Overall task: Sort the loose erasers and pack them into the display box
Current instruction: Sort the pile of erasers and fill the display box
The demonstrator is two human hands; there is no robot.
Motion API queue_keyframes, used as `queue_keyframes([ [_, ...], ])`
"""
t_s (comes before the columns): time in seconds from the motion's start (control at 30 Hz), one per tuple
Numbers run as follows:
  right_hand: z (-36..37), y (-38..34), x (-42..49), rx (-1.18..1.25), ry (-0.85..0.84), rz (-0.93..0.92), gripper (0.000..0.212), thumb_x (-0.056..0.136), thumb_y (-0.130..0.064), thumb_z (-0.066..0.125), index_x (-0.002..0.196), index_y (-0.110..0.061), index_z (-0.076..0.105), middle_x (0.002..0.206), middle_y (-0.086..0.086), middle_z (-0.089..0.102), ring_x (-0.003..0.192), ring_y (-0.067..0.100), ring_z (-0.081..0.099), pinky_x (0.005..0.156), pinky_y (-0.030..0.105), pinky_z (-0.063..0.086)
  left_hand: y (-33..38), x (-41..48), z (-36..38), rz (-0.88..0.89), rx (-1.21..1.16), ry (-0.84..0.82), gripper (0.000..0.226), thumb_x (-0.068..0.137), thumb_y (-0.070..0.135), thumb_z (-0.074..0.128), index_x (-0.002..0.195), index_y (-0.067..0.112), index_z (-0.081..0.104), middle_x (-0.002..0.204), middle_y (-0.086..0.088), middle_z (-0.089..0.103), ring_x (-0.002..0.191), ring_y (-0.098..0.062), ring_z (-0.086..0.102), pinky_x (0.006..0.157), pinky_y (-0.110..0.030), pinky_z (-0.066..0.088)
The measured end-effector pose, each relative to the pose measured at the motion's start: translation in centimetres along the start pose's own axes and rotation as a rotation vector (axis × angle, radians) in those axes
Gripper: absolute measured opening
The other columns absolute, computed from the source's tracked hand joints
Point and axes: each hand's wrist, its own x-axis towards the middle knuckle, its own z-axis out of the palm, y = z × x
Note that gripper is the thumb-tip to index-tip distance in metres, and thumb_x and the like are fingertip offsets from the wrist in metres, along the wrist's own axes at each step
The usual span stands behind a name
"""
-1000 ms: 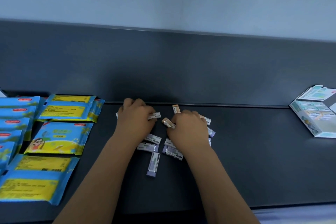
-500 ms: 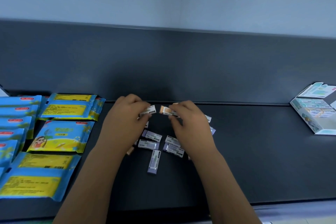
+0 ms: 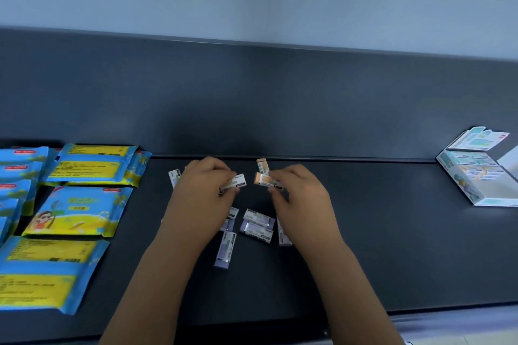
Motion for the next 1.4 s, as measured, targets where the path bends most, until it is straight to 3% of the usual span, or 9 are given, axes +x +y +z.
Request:
queue_keyframes([
  [0.17, -2.0, 2.3, -0.1, 0.024, 0.013, -0.013, 0.029, 0.084, -0.006, 0.07, 0.11, -0.019, 0.072, 0.105, -0.009, 0.062, 0.093, 0.011, 0.058, 0.08, 0.026, 0.05, 2.6, 0.5, 1.2, -0.006, -0.043, 0.02, 0.025, 0.08, 0.011, 0.08, 0.104, 0.012, 0.077, 0.1, 0.006, 0.064, 0.095, -0.013, 0.055, 0.082, -0.024, 0.042],
  [0.37, -6.2, 8.6, -0.5, -0.062, 0.057, 0.055, 0.017, 0.084, -0.009, 0.068, 0.098, -0.017, 0.072, 0.094, -0.003, 0.06, 0.085, 0.018, 0.057, 0.072, 0.033, 0.05, 8.2, 1.7, 5.7, 0.008, -0.039, -0.044, 0.029, 0.077, 0.017, 0.083, 0.105, 0.015, 0.077, 0.091, 0.004, 0.067, 0.088, -0.019, 0.063, 0.08, -0.039, 0.054],
  [0.5, -11.1, 14.7, -1.2, -0.09, 0.081, 0.095, 0.009, 0.085, -0.011, 0.067, 0.091, -0.016, 0.069, 0.089, -0.002, 0.057, 0.079, 0.019, 0.054, 0.068, 0.038, 0.049, 15.0, 2.9, 10.1, -0.003, -0.039, -0.038, 0.022, 0.077, 0.018, 0.081, 0.099, 0.022, 0.077, 0.091, 0.007, 0.068, 0.088, -0.016, 0.063, 0.084, -0.031, 0.047],
  [0.67, -17.8, 22.9, -2.3, -0.068, 0.088, 0.09, 0.013, 0.085, -0.012, 0.066, 0.097, -0.016, 0.069, 0.094, 0.001, 0.059, 0.085, 0.024, 0.056, 0.073, 0.039, 0.049, 24.0, 3.7, 16.4, -0.029, -0.052, -0.034, 0.026, 0.076, 0.015, 0.08, 0.101, 0.02, 0.077, 0.092, 0.004, 0.069, 0.089, -0.018, 0.064, 0.083, -0.035, 0.051],
  [0.83, -22.6, 29.8, -2.6, -0.071, 0.089, 0.075, 0.015, 0.086, -0.011, 0.067, 0.1, -0.015, 0.07, 0.099, 0.002, 0.062, 0.094, 0.023, 0.054, 0.082, 0.032, 0.042, 31.8, 4.1, 21.6, -0.064, -0.138, -0.031, 0.044, 0.079, 0.013, 0.079, 0.121, 0.022, 0.07, 0.098, 0.007, 0.069, 0.094, -0.016, 0.063, 0.088, -0.039, 0.053],
  [0.9, -24.0, 31.9, -2.9, -0.075, 0.098, 0.083, 0.016, 0.086, -0.011, 0.067, 0.101, -0.015, 0.07, 0.101, 0.002, 0.063, 0.097, 0.024, 0.053, 0.085, 0.03, 0.039, 34.0, 4.3, 23.2, -0.042, -0.145, -0.056, 0.037, 0.08, 0.013, 0.078, 0.114, 0.024, 0.071, 0.096, 0.009, 0.067, 0.091, -0.014, 0.062, 0.085, -0.04, 0.053],
  [1.0, -25.8, 34.3, -3.4, -0.052, 0.142, 0.094, 0.02, 0.084, -0.009, 0.069, 0.103, -0.015, 0.071, 0.103, 0.001, 0.066, 0.099, 0.024, 0.053, 0.089, 0.03, 0.04, 36.4, 5.0, 24.9, -0.003, -0.111, -0.09, 0.024, 0.082, 0.015, 0.075, 0.103, 0.026, 0.073, 0.091, 0.014, 0.064, 0.087, -0.011, 0.059, 0.08, -0.037, 0.052],
  [1.13, -27.6, 37.2, -3.1, -0.067, 0.15, 0.132, 0.023, 0.085, -0.011, 0.071, 0.108, -0.017, 0.072, 0.108, 0.0, 0.067, 0.105, 0.022, 0.05, 0.09, 0.029, 0.043, 38.6, 6.3, 26.5, 0.019, -0.046, -0.116, 0.023, 0.085, 0.02, 0.074, 0.106, 0.028, 0.072, 0.093, 0.017, 0.063, 0.089, -0.009, 0.056, 0.081, -0.03, 0.049],
  [1.4, -29.6, 41.7, -1.9, -0.097, 0.083, 0.217, 0.029, 0.085, -0.013, 0.071, 0.114, -0.018, 0.073, 0.109, 0.001, 0.068, 0.103, 0.025, 0.054, 0.087, 0.035, 0.048, 41.4, 9.1, 29.1, 0.142, 0.063, -0.142, 0.029, 0.083, 0.024, 0.076, 0.112, 0.024, 0.073, 0.1, 0.01, 0.069, 0.092, -0.017, 0.054, 0.079, -0.037, 0.05],
])
